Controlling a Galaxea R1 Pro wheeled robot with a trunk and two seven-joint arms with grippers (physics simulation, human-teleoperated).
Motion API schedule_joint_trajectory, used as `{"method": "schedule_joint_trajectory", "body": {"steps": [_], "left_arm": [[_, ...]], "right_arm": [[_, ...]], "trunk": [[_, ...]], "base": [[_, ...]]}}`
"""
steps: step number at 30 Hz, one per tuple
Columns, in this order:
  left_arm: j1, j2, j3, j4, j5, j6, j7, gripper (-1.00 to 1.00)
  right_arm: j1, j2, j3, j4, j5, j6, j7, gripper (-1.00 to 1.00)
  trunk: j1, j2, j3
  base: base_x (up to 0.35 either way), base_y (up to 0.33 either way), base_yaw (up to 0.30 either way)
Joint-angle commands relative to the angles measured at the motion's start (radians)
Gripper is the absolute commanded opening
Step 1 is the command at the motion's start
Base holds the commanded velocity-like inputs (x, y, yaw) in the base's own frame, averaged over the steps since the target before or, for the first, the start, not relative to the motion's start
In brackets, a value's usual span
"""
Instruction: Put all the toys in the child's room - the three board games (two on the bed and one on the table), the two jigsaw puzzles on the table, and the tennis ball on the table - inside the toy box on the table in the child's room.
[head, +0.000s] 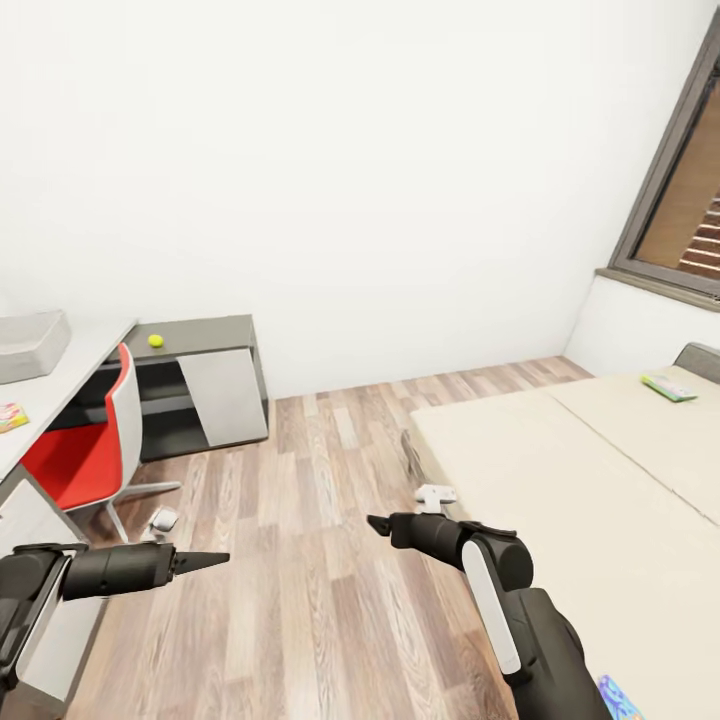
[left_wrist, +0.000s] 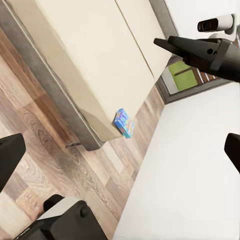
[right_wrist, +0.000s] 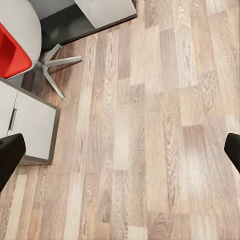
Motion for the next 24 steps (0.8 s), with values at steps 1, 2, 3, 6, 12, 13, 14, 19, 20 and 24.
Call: {"method": "schedule_joint_trajectory", "body": {"steps": [1, 2, 3, 6, 12, 13, 14, 19, 20, 24], "left_arm": [[0.0, 0.0, 0.0, 0.0, -0.001, 0.011, -0.005, 1.0], [0.0, 0.0, 0.001, 0.0, -0.001, 0.011, -0.005, 1.0], [0.0, 0.0, 0.001, 0.0, -0.001, 0.011, -0.005, 1.0], [0.0, 0.001, 0.001, 0.0, -0.001, 0.011, -0.005, 1.0], [0.0, 0.001, 0.001, 0.0, -0.001, 0.011, -0.005, 1.0], [0.0, 0.001, 0.001, 0.0, -0.001, 0.011, -0.005, 1.0], [0.0, 0.001, 0.001, 0.0, -0.001, 0.011, -0.005, 1.0], [0.0, 0.001, 0.0, 0.0, -0.001, 0.011, -0.005, 1.0], [0.0, 0.001, 0.0, 0.0, -0.001, 0.011, -0.005, 1.0], [0.0, 0.001, 0.001, 0.0, 0.0, 0.011, -0.006, 1.0]], "right_arm": [[-0.001, 0.001, -0.001, 0.0, 0.002, 0.005, 0.004, 1.0], [-0.001, 0.001, -0.001, 0.0, 0.002, 0.005, 0.004, 1.0], [-0.001, 0.001, -0.001, 0.001, 0.002, 0.005, 0.004, 1.0], [-0.001, 0.001, -0.001, 0.001, 0.002, 0.005, 0.004, 1.0], [-0.001, 0.0, -0.001, 0.001, 0.002, 0.005, 0.004, 1.0], [-0.001, 0.0, -0.001, 0.001, 0.002, 0.005, 0.004, 1.0], [-0.001, 0.0, -0.001, 0.001, 0.002, 0.005, 0.004, 1.0], [-0.001, 0.001, -0.001, 0.001, 0.002, 0.005, 0.004, 1.0], [-0.001, 0.001, -0.001, 0.001, 0.002, 0.005, 0.004, 1.0], [-0.001, 0.001, -0.001, 0.001, 0.002, 0.005, 0.004, 1.0]], "trunk": [[0.0, -0.002, -0.001], [0.0, -0.002, -0.001], [0.0, -0.002, 0.0], [0.0, -0.002, 0.001], [0.0, -0.002, 0.004], [0.0, -0.002, 0.004], [0.0, -0.002, 0.005], [0.0, -0.002, 0.007], [0.0, -0.002, 0.008], [0.0, -0.002, 0.01]], "base": [[0.0, 0.287, -0.273], [0.0, 0.287, -0.273], [0.0, 0.287, -0.273], [0.0, 0.287, -0.273], [0.0, 0.287, -0.273], [0.0, 0.282, -0.273], [0.0, 0.264, -0.273], [0.0, 0.149, -0.273], [0.0, 0.043, -0.273], [0.0, 0.019, -0.273]]}}
